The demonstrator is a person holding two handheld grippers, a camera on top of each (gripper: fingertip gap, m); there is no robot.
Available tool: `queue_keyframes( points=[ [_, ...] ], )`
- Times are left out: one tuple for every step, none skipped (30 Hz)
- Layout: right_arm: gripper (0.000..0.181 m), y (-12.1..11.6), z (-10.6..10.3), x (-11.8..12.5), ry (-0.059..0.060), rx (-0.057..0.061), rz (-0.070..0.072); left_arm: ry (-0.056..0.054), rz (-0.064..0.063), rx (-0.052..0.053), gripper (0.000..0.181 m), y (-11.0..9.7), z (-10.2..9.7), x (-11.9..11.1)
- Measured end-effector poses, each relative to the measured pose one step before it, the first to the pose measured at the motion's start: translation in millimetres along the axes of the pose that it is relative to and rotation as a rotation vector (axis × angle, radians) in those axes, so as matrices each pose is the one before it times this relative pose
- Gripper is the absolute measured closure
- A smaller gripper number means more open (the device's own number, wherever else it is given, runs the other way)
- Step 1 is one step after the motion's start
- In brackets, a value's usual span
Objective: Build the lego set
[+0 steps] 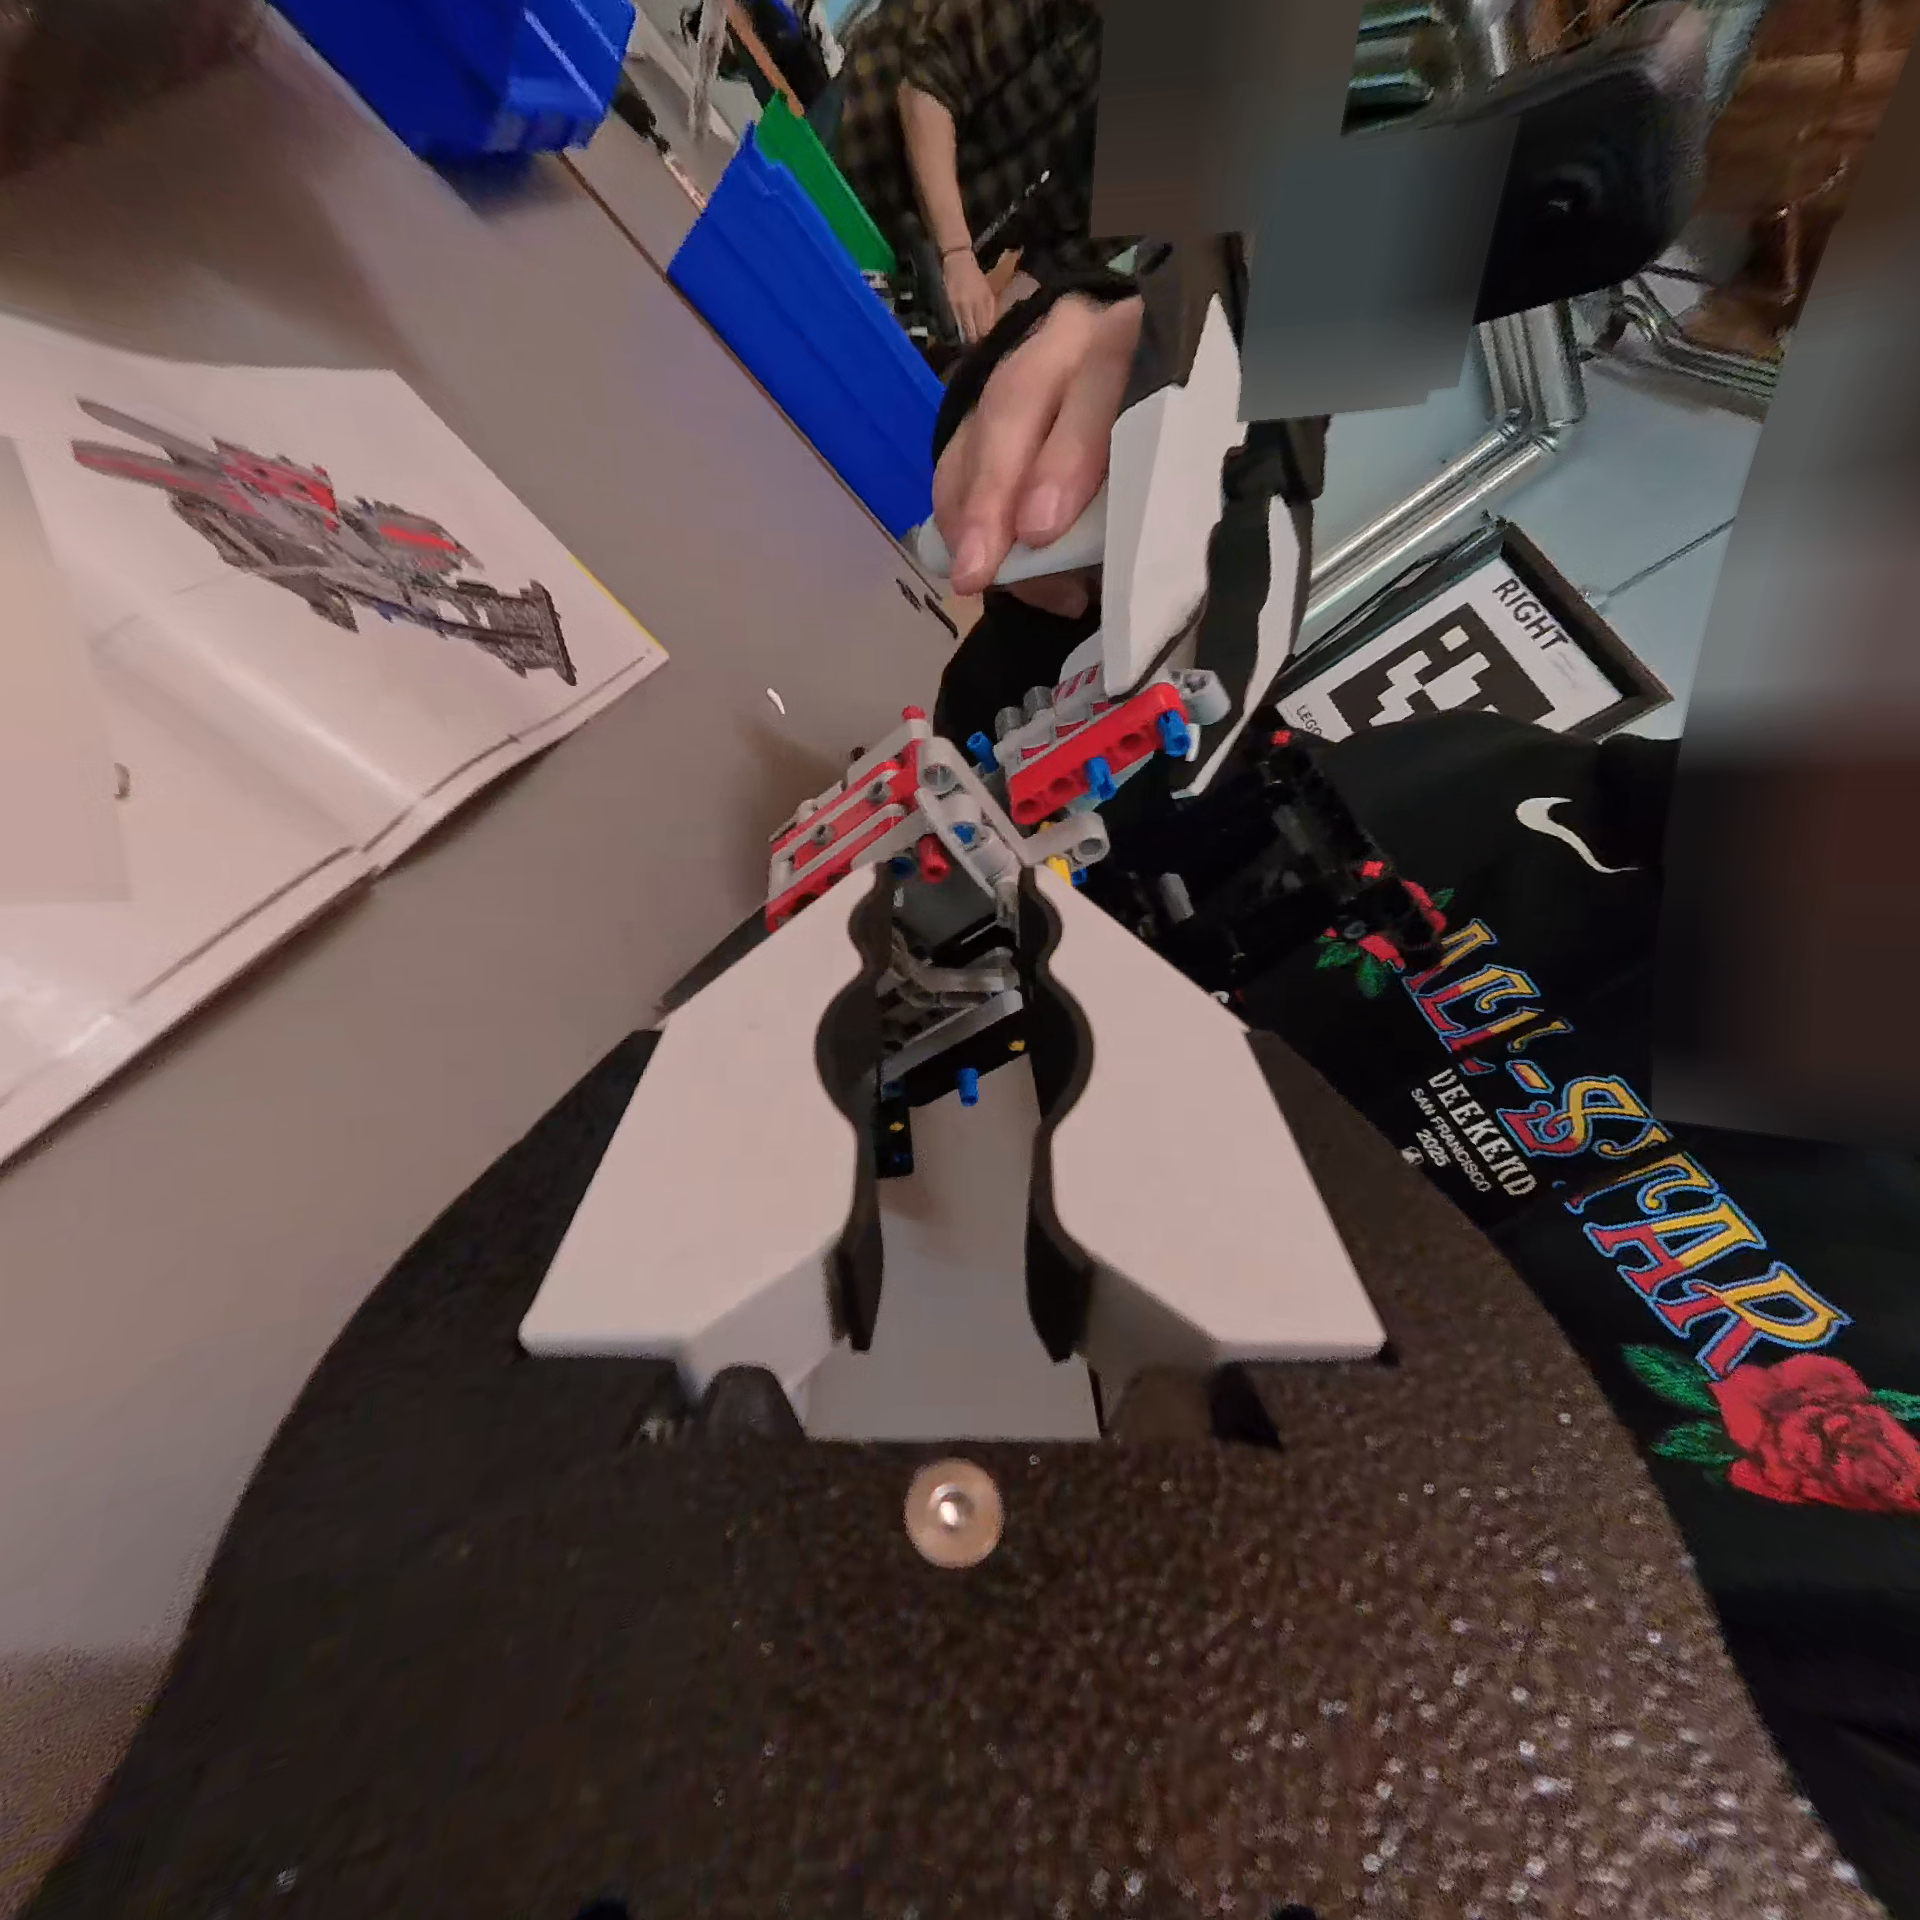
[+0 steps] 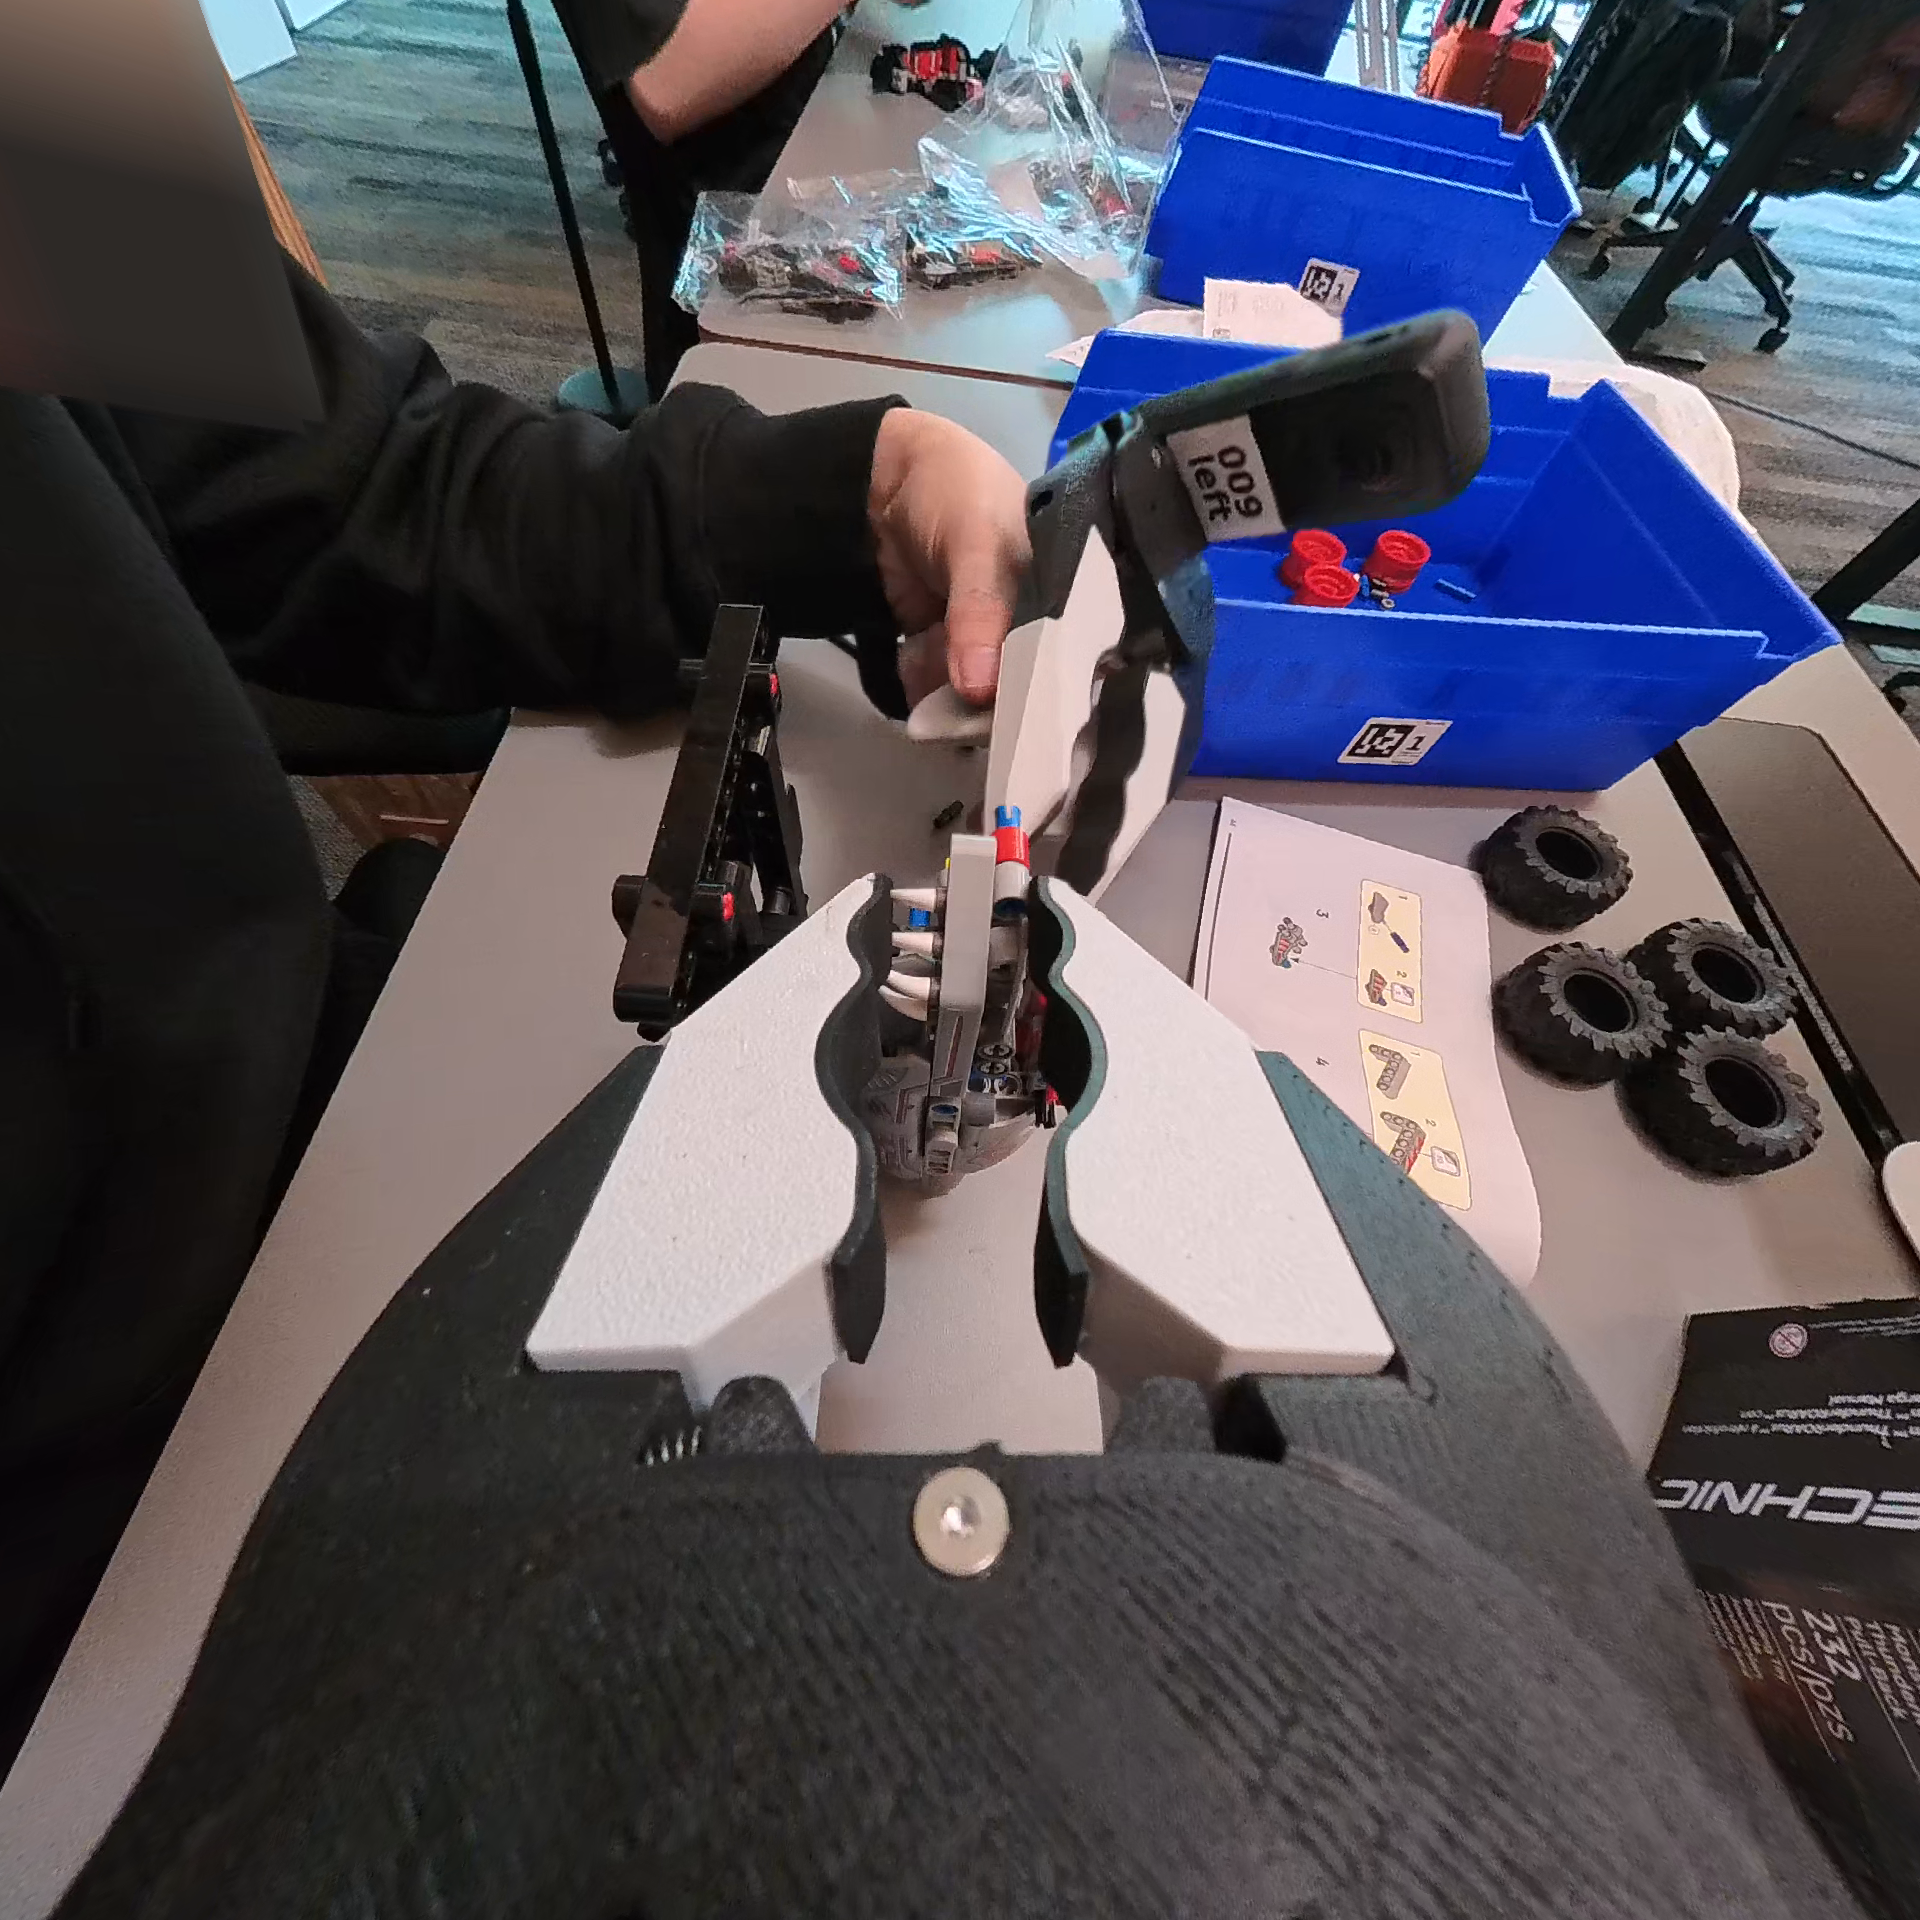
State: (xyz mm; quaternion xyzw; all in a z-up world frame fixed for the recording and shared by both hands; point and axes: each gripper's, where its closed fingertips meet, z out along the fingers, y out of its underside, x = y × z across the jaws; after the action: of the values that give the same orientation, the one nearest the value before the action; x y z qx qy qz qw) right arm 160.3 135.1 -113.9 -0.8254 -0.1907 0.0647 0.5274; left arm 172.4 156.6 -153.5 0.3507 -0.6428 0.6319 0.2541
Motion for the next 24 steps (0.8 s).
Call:
queue_keyframes(
  points=[
    [0.156, 0.07, 0.07, -0.20, -0.0008, -0.0011, -0.0009, 0.0048, -0.0155, -0.0050, 0.161, 0.72, 2.32, -0.18],
    [0.156, 0.21, -0.07, 0.19, 0.0022, -0.0019, -0.0011, 0.0025, -0.0125, 0.0060, 0.161, -0.90, 0.97, 0.08],
    [0.156, -0.07, -0.28, -0.16, 0.0009, -0.0005, -0.0012, 0.0020, -0.0070, 0.0022, 0.160, -0.47, -0.14, 0.75],
    [0.156, -0.01, 0.04, 0.06, 0.0012, -0.0003, -0.0010, 0.0013, 0.0038, 0.0023, 0.163, -0.58, -0.71, 1.41],
    [0.156, -0.13, 0.32, 0.03, 0.0010, 0.0006, -0.0001, -0.0081, 0.0085, 0.0040, 0.166, -1.05, -0.19, 0.64],
    [0.156, -0.09, 0.45, 0.12, -0.0002, 0.0012, 0.0023, -0.0143, 0.0109, -0.0030, 0.166, -0.08, 0.46, -0.02],
    [0.156, -0.01, 0.09, -0.08, -0.0002, 0.0007, 0.0007, -0.0213, 0.0152, -0.0037, 0.168, -0.06, 0.50, -0.92],
    [0.156, 0.26, -0.21, 0.15, 0.0004, -0.0003, 0.0002, -0.0234, 0.0211, -0.0013, 0.169, -0.34, 0.50, -1.14],
    [0.156, 0.11, -0.41, -0.20, -0.0026, 0.0001, 0.0014, -0.0168, 0.0252, -0.0031, 0.169, 0.16, 0.31, -0.09],
    [0.156, 0.13, -0.39, -0.07, -0.0005, -0.0004, 0.0012, -0.0149, 0.0340, -0.0015, 0.169, -0.12, -0.01, -0.17],
    [0.156, 0.15, -0.04, 0.39, 0.0038, -0.0014, -0.0007, -0.0156, 0.0332, 0.0049, 0.169, -0.75, 0.03, -0.58],
    [0.157, 0.14, -0.21, 0.41, 0.0037, -0.0026, -0.0008, -0.0126, 0.0183, 0.0073, 0.169, -0.94, 0.08, -0.52],
    [0.157, 0.04, -0.21, -0.15, 0.0006, -0.0018, -0.0009, -0.0040, 0.0021, 0.0004, 0.169, -0.08, -0.15, -0.02],
    [0.156, -0.03, -0.11, 0.04, 0.0021, -0.0016, 0.0000, -0.0015, -0.0115, 0.0000, 0.170, -0.20, -0.32, -0.15],
    [0.157, -0.06, 0.07, -0.07, 0.0014, -0.0012, -0.0008, 0.0001, -0.0178, 0.0002, 0.171, -0.24, -0.71, -0.32],
    [0.157, -0.21, 0.22, -0.18, 0.0006, -0.0004, -0.0004, 0.0020, -0.0114, -0.0004, 0.172, 0.24, -0.89, -0.38],
    [0.156, -0.32, 0.42, -0.14, 0.0003, 0.0007, -0.0011, 0.0050, -0.0110, 0.0012, 0.174, 0.27, -0.96, -0.19],
    [0.156, -0.17, 0.47, 0.06, 0.0003, 0.0004, -0.0009, 0.0100, -0.0176, 0.0007, 0.174, 0.22, -0.64, -0.03],
    [0.156, -0.18, 0.12, -0.08, 0.0003, -0.0002, -0.0016, 0.0126, -0.0191, 0.0009, 0.174, 0.21, -0.29, 0.17],
    [0.156, 0.02, -0.02, -0.11, 0.0015, -0.0017, -0.0019, 0.0125, -0.0164, 0.0033, 0.174, -0.02, -0.20, 0.09],
    [0.156, 0.10, -0.21, -0.02, 0.0018, -0.0026, -0.0030, 0.0103, -0.0104, 0.0031, 0.174, 0.03, -0.10, 0.12],
    [0.156, 0.12, -0.26, -0.05, 0.0028, -0.0029, -0.0035, 0.0048, -0.0007, 0.0004, 0.174, 0.03, -0.06, 0.11],
    [0.156, 0.03, -0.02, -0.07, 0.0022, -0.0020, -0.0023, -0.0010, 0.0055, -0.0020, 0.174, -0.03, -0.03, 0.03],
    [0.156, -0.08, 0.07, -0.08, 0.0012, -0.0011, -0.0012, -0.0040, 0.0104, -0.0031, 0.174, 0.04, -0.17, 0.12]
  ],
)
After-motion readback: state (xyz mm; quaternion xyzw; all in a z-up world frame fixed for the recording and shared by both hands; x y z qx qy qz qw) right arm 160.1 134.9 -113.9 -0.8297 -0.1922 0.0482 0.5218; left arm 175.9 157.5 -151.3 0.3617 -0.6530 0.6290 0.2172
